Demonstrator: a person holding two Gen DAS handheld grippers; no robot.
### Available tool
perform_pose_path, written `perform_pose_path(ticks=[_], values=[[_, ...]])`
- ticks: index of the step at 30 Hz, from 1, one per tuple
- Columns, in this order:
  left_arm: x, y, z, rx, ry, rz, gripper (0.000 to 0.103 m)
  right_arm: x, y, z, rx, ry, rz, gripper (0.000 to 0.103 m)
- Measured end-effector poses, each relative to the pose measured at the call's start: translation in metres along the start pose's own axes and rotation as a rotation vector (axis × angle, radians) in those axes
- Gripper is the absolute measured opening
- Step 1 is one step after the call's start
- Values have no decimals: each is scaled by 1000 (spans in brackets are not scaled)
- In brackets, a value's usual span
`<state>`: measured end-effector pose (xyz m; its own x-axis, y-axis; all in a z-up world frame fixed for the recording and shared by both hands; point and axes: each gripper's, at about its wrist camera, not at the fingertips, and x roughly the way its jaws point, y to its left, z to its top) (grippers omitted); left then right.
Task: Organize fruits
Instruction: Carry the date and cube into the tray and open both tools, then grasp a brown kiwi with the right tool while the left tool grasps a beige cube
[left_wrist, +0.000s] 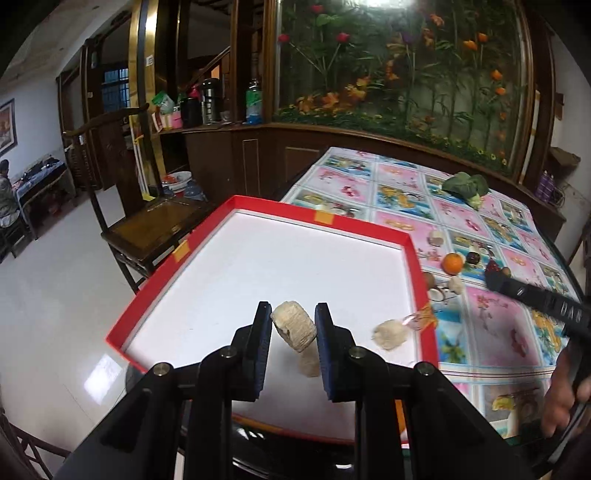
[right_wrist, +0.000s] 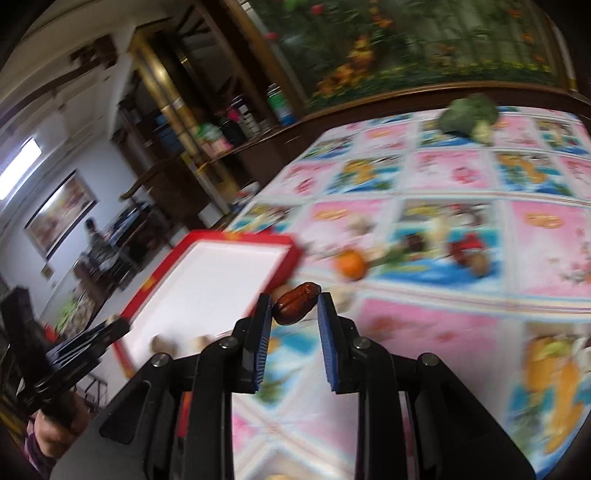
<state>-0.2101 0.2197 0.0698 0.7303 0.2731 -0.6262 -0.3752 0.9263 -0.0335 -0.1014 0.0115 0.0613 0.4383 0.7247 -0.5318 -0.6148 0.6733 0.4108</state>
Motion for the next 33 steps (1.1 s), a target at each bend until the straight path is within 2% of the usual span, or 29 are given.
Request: perform_pose_path(ticks=[3, 7, 12, 18, 21, 23, 24, 25, 27, 28, 33], values=[[4, 6, -4, -1, 10, 3, 23, 24, 41, -4, -74, 45, 43, 27], [16, 18, -10, -16, 39, 20, 23, 54, 69, -4, -127, 105, 33, 27], [26, 31, -11, -34, 57, 44, 23, 89, 85, 0, -141, 180, 20, 27], [38, 35, -17, -24, 96, 61, 23, 111, 96, -7, -159, 265, -5, 28], [42, 36, -18, -20, 112, 83, 23, 114, 96, -10, -164, 269, -17, 28], [45, 36, -18, -15, 124, 95, 30, 111, 98, -12, -184, 273, -19, 28], [46, 35, -18, -8, 127, 99, 40, 110, 98, -12, -191, 275, -15, 28], [44, 32, -17, 0, 125, 109, 55, 109, 97, -10, -190, 275, -5, 30], [39, 29, -16, 3, 105, 125, 75, 101, 90, -6, -174, 264, 26, 40], [37, 28, -15, 5, 99, 127, 77, 96, 85, -3, -165, 243, 39, 46], [26, 15, -9, 27, 76, 113, 77, 58, 45, 14, -142, 137, 46, 46]])
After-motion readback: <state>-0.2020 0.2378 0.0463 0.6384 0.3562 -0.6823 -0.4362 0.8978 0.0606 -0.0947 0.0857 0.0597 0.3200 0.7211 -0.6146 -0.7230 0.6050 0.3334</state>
